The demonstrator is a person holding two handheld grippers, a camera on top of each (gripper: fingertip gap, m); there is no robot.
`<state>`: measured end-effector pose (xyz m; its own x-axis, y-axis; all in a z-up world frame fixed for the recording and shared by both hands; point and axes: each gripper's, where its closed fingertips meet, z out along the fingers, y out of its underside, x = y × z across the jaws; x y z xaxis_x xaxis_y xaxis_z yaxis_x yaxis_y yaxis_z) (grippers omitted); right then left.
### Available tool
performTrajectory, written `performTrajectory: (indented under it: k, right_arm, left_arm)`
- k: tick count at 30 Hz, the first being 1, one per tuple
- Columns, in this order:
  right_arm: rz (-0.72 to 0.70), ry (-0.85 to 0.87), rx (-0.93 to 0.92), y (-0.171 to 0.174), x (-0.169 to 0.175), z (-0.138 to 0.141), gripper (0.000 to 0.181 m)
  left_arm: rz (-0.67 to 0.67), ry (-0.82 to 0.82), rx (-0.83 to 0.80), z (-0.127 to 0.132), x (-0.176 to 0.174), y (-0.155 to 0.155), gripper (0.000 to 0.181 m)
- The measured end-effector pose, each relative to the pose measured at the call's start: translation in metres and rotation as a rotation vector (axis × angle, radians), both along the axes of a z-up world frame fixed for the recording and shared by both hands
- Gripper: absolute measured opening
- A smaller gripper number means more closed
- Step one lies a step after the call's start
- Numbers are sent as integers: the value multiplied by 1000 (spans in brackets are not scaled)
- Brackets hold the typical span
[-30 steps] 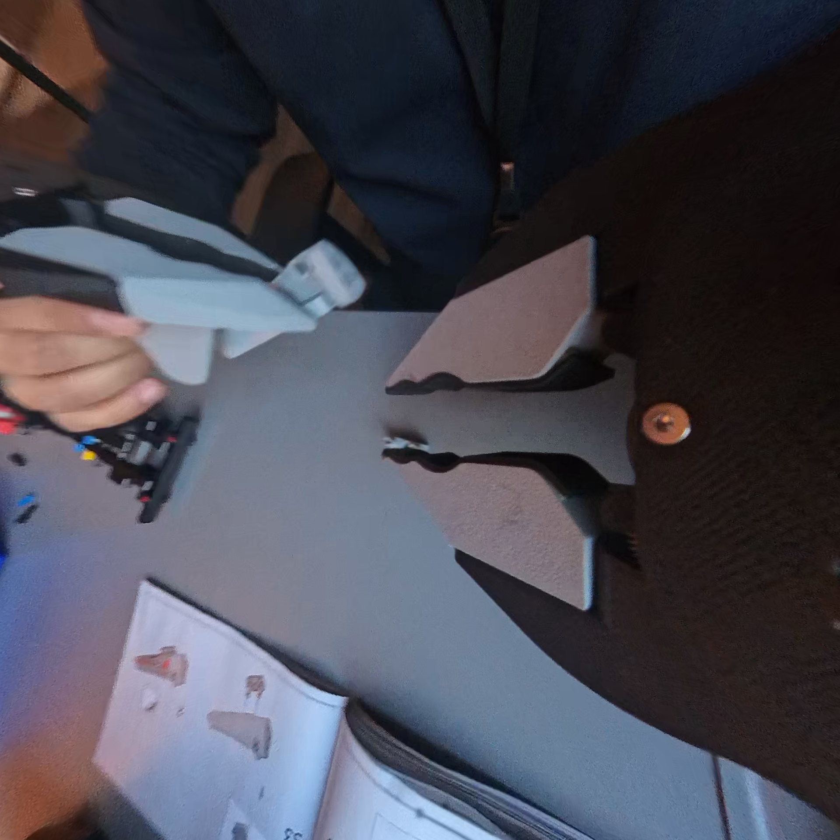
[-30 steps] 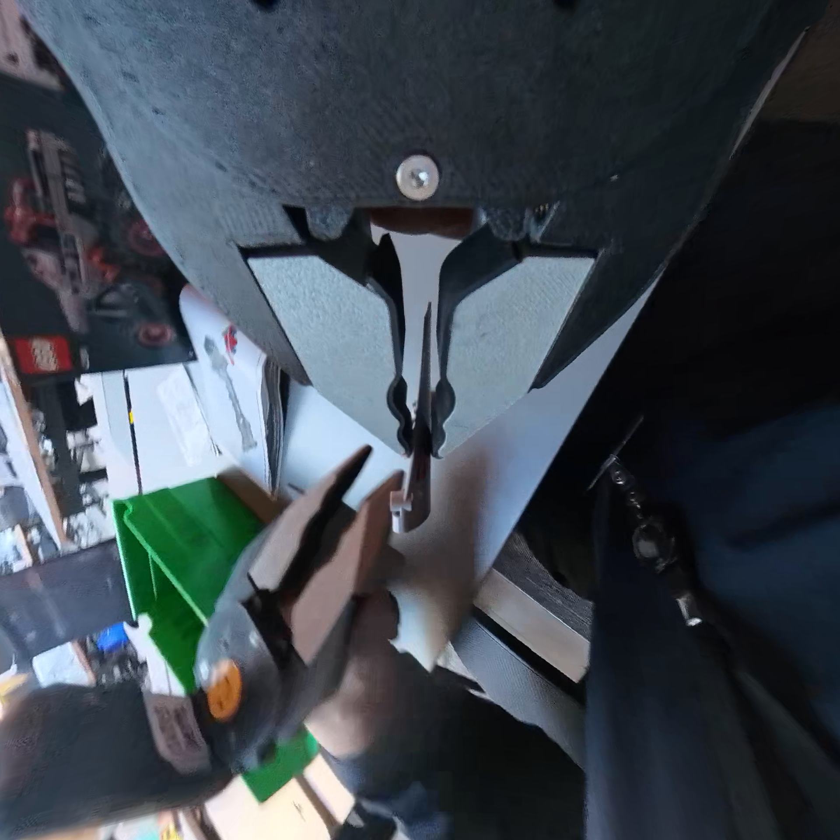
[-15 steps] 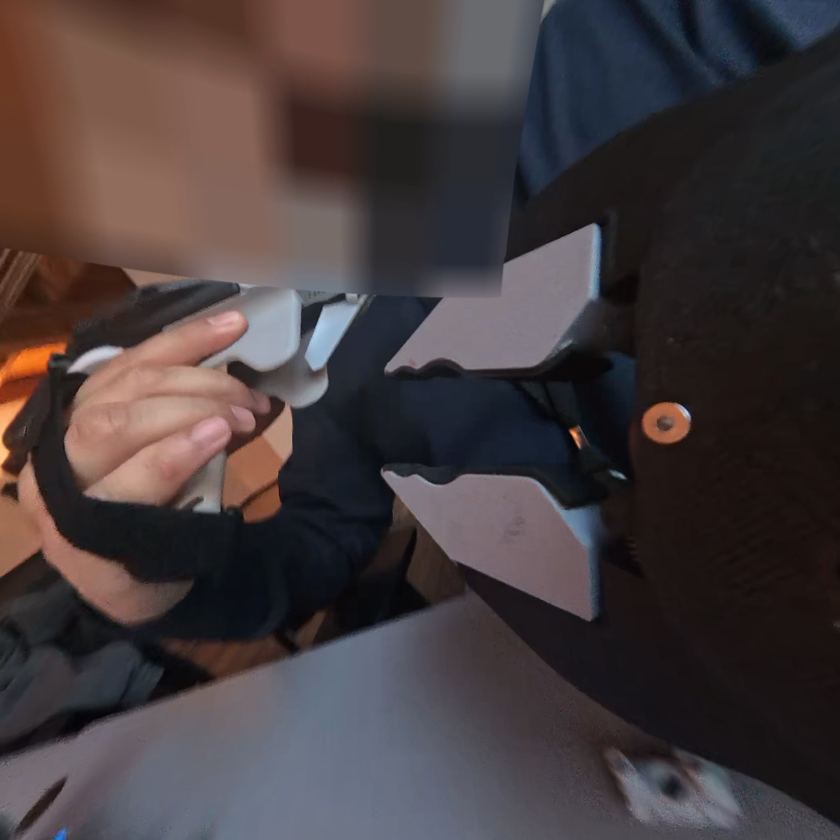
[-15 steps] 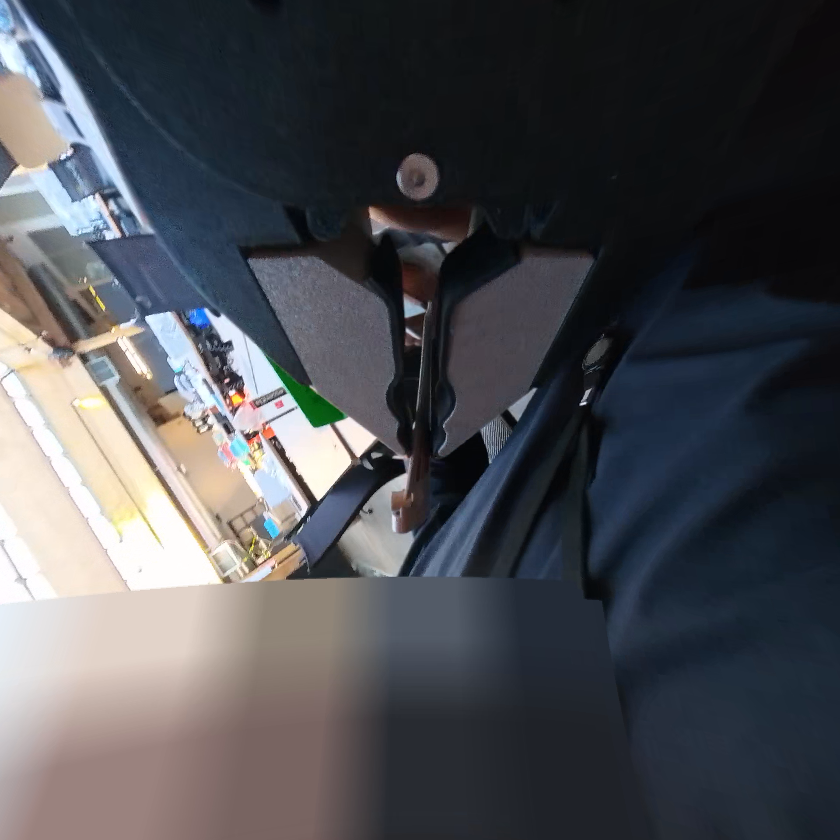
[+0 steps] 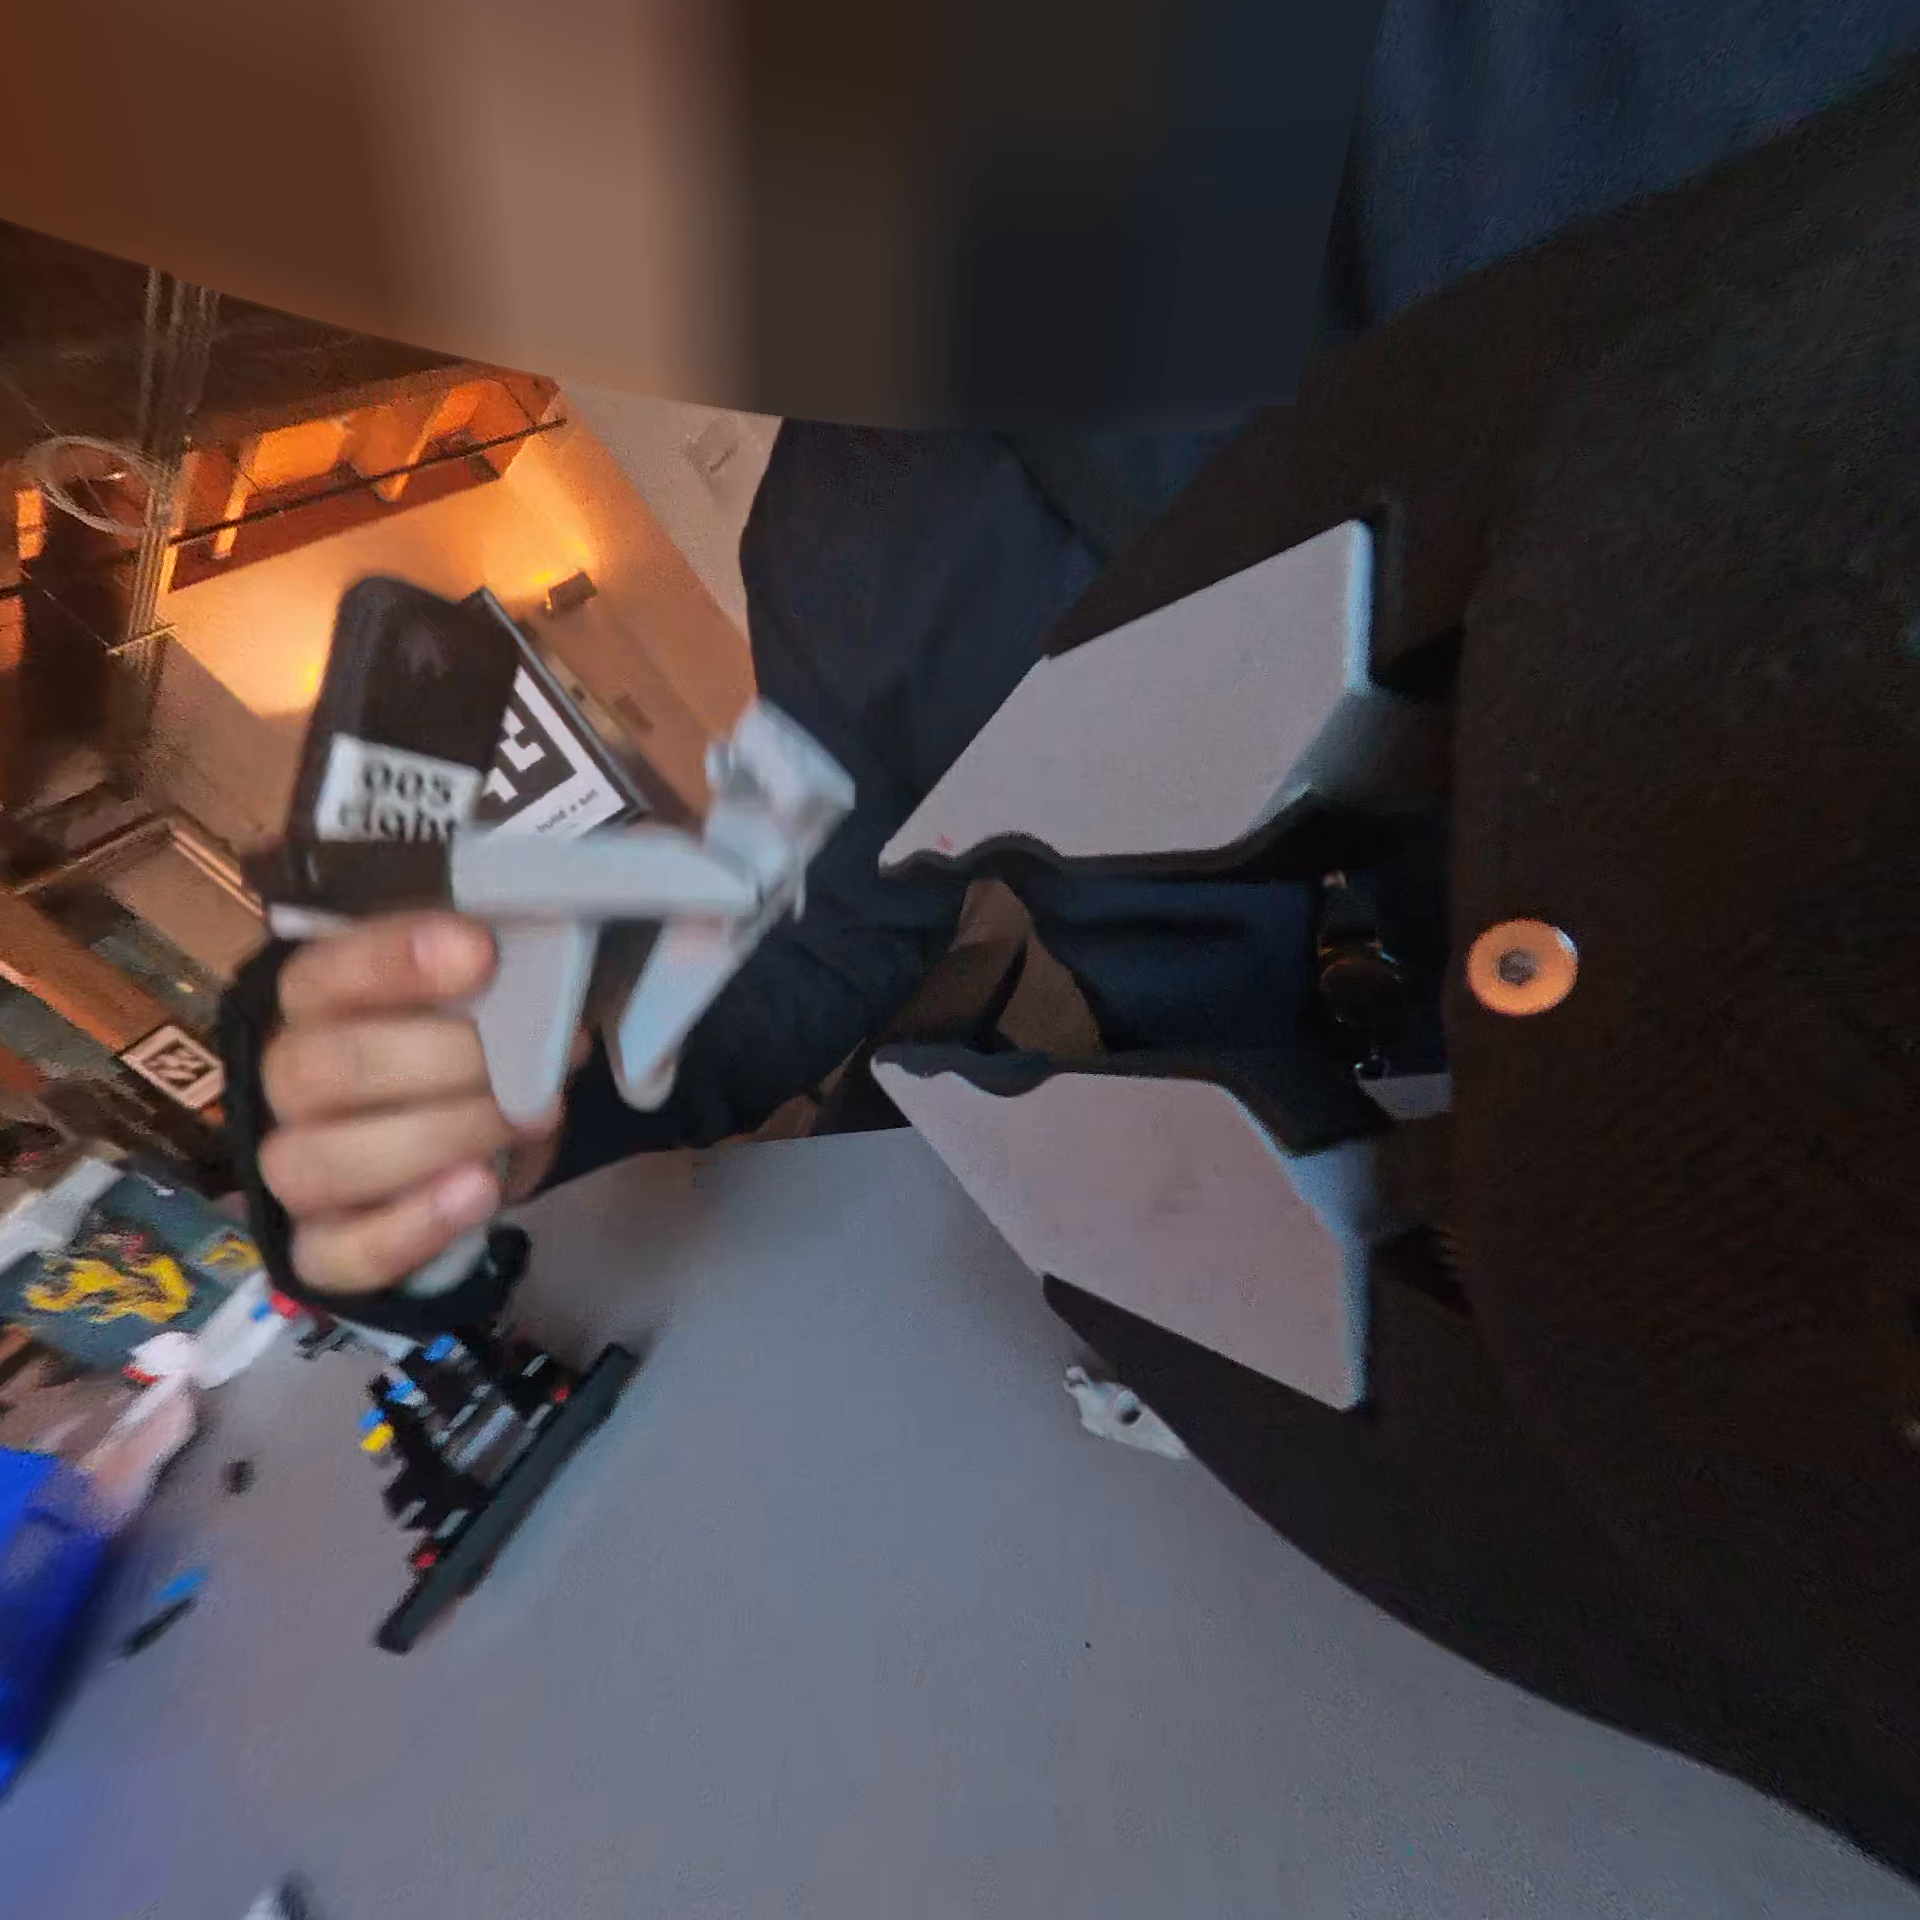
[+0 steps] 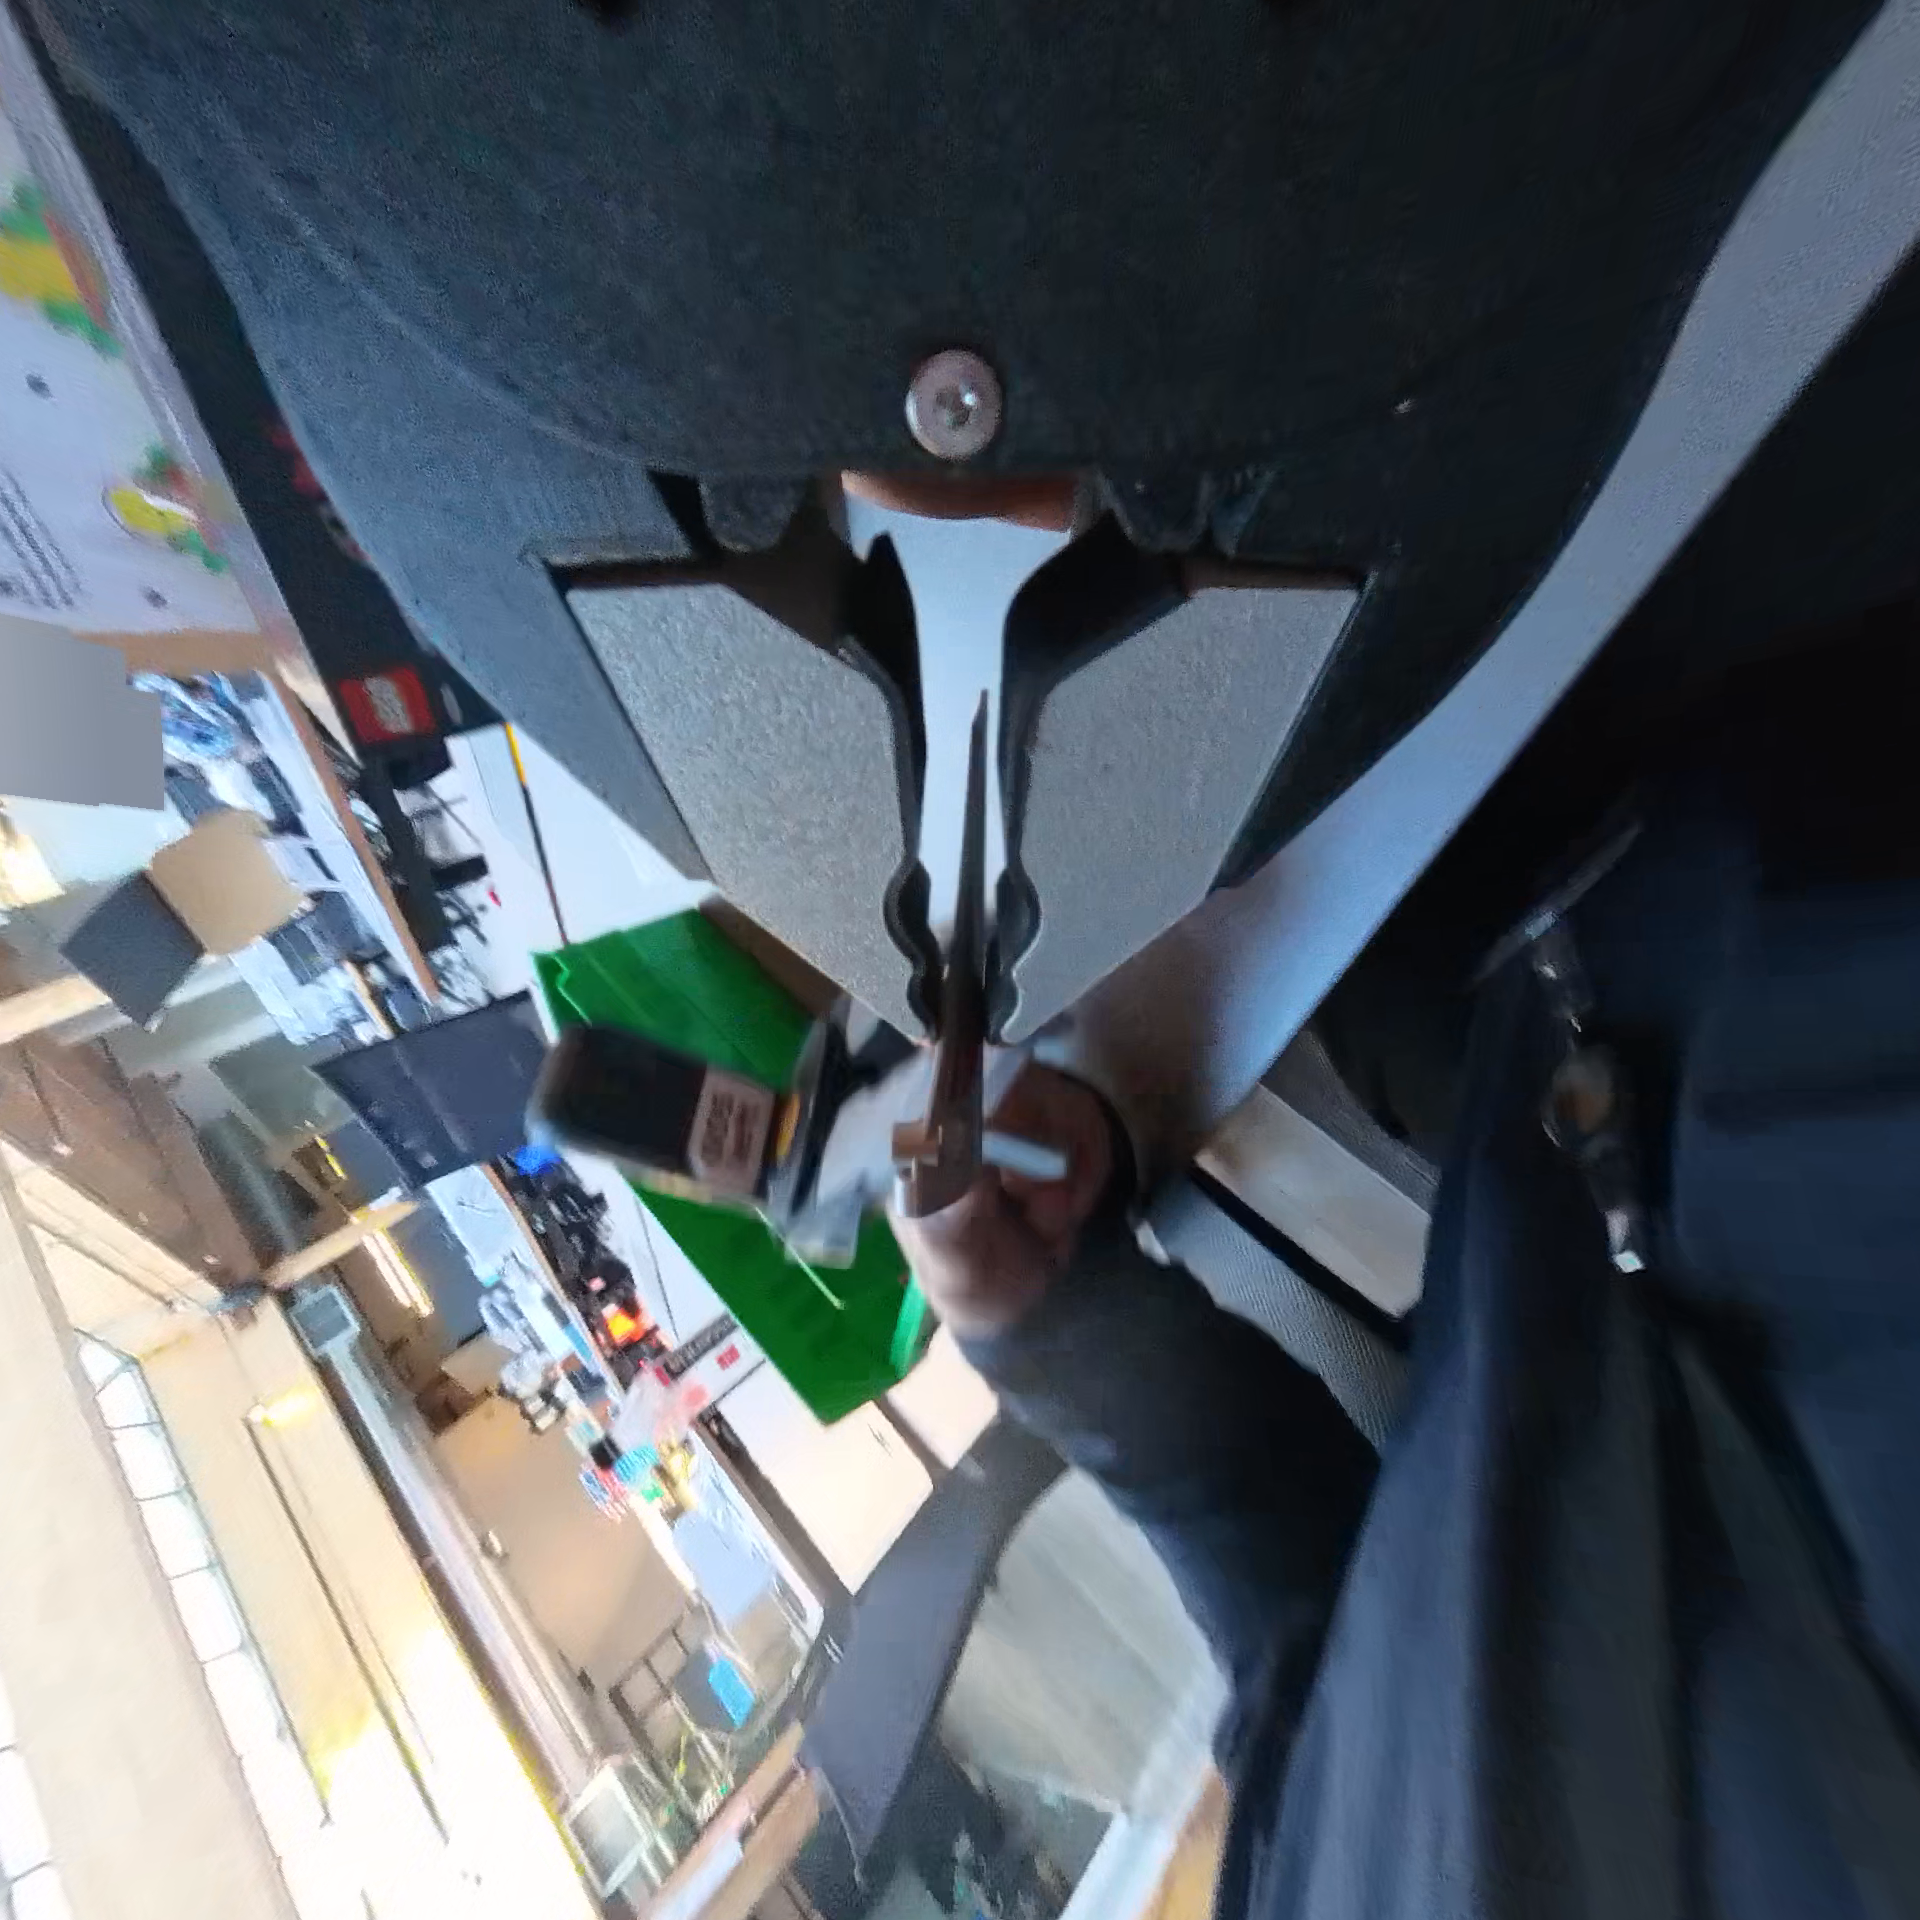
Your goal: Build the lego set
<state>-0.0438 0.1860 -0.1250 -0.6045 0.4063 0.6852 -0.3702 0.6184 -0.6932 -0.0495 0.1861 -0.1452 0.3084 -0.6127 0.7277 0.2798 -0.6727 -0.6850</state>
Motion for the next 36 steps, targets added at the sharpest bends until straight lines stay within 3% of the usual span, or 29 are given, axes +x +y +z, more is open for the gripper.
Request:
performTrajectory:
  k: [4, 7, 10, 15, 18, 22, 24, 27, 36]
  right_arm:
    - [-60, -99, 16, 8, -13, -21, 4]
    - [-60, -140, -21, 4, -20, -23, 4]
    - [-107, -181, -91, 8, -30, -23, 4]
    - [-531, -413, -349, 63, -56, -33, 15]
    - [-619, -677, -625, 68, -52, -46, 16]
    - [-447, -785, -979, 48, -56, -26, 19]
    - [-368, -823, -1072, 45, -56, -18, 15]
    - [-265, -830, -1189, 47, -54, -7, 18]
    - [-266, -947, -1232, 42, -61, -25, 14]
  left_arm:
    - [144, 317, 239, 11, -1, -4, 38]
    - [241, 552, 420, 11, -1, 4, 17]
    - [369, 698, 565, 17, -10, 12, 13]
    - [630, 980, 709, 18, -44, 29, 13]
    - [725, 1196, 786, 13, -54, 38, 13]
    - [718, 1468, 868, 3, -48, 49, 14]
    - [749, 1593, 940, 7, -49, 49, 14]
    - [707, 1645, 972, 2, -48, 45, 13]
    - [569, 1859, 1187, -11, -28, 41, 13]
